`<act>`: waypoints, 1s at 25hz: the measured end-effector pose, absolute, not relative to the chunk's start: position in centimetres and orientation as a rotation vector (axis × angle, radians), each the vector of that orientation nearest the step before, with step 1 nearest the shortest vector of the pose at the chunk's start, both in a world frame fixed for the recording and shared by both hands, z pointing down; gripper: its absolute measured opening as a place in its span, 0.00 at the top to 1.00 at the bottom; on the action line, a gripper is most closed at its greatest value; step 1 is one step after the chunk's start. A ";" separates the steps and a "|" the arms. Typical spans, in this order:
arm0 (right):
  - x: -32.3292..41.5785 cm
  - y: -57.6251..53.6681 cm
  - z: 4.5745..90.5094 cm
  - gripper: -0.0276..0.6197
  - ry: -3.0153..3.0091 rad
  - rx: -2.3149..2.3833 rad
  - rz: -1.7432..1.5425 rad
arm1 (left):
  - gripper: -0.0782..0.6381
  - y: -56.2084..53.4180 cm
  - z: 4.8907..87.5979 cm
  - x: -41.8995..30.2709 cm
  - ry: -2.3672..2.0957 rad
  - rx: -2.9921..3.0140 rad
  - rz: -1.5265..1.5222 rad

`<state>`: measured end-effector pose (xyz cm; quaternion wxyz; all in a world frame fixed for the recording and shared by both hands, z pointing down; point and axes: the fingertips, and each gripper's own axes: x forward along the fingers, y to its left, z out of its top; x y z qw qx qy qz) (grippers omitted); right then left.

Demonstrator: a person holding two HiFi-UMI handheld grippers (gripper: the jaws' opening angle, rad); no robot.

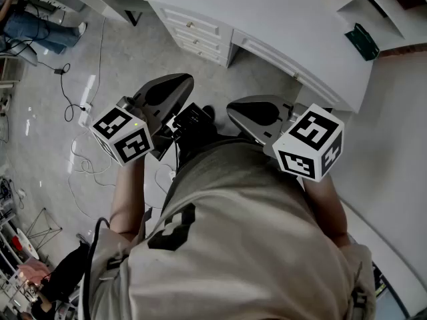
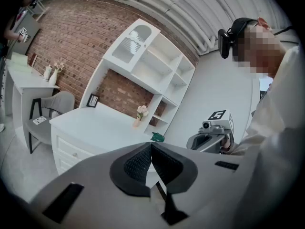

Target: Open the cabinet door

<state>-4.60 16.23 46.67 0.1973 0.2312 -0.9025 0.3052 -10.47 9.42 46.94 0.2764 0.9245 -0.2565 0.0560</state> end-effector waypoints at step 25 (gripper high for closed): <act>-1.6 11.1 48.9 0.92 -2.567 0.964 1.233 | 0.87 6.4 46.3 -5.9 -0.824 2.741 0.215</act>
